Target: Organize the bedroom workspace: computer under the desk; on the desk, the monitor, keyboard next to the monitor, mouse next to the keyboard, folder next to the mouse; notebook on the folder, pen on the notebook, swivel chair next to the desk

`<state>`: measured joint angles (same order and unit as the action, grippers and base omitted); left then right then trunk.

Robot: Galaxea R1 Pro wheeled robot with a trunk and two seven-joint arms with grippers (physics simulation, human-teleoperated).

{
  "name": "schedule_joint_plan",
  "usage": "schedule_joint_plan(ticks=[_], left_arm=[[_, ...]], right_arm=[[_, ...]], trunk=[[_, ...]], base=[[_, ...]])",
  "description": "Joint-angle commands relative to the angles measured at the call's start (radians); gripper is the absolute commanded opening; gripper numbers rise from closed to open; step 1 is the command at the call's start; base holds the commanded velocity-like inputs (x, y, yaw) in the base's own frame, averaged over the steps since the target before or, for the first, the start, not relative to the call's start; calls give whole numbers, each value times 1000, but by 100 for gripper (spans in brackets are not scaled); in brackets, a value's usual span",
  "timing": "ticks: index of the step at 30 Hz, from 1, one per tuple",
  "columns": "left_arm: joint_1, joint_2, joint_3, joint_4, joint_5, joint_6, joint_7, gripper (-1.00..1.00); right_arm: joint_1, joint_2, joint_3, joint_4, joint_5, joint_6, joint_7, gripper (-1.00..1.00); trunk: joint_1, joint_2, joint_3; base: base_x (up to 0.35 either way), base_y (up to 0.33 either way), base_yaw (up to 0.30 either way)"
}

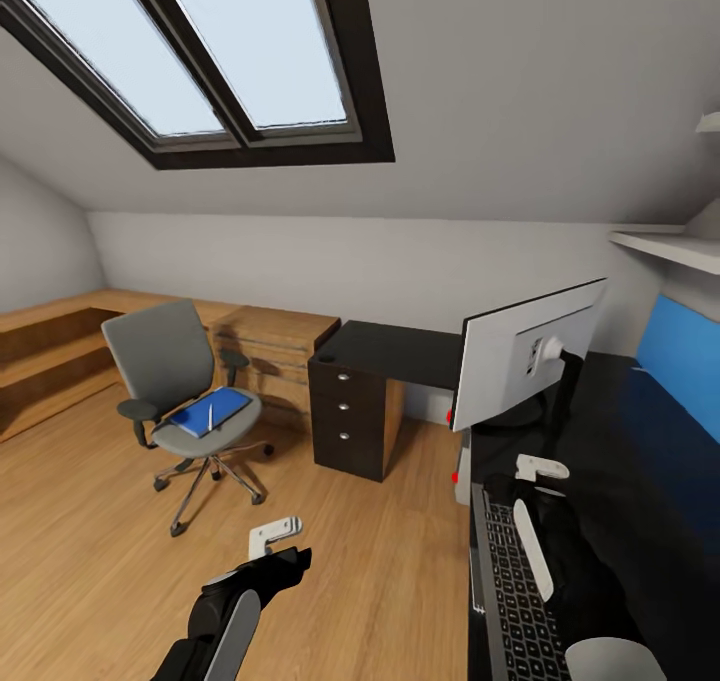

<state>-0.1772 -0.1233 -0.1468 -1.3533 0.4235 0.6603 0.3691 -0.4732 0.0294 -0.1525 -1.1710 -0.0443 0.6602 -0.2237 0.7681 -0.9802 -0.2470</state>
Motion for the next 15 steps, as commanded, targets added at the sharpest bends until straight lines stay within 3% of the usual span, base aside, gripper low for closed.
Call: schedule_joint_plan(ticks=[1,15], left_arm=[[-1,1,-1,-1,11,2,10,100],[-1,1,-1,-1,11,3,9,100]], right_arm=[[-1,6,1,-1,-5,4,-5,100],[0,4,-1,13,-2,-5,4,100]], trunk=[[-4,6,2],[-50,90,39]], base=[[0,0,0],[0,0,0]])
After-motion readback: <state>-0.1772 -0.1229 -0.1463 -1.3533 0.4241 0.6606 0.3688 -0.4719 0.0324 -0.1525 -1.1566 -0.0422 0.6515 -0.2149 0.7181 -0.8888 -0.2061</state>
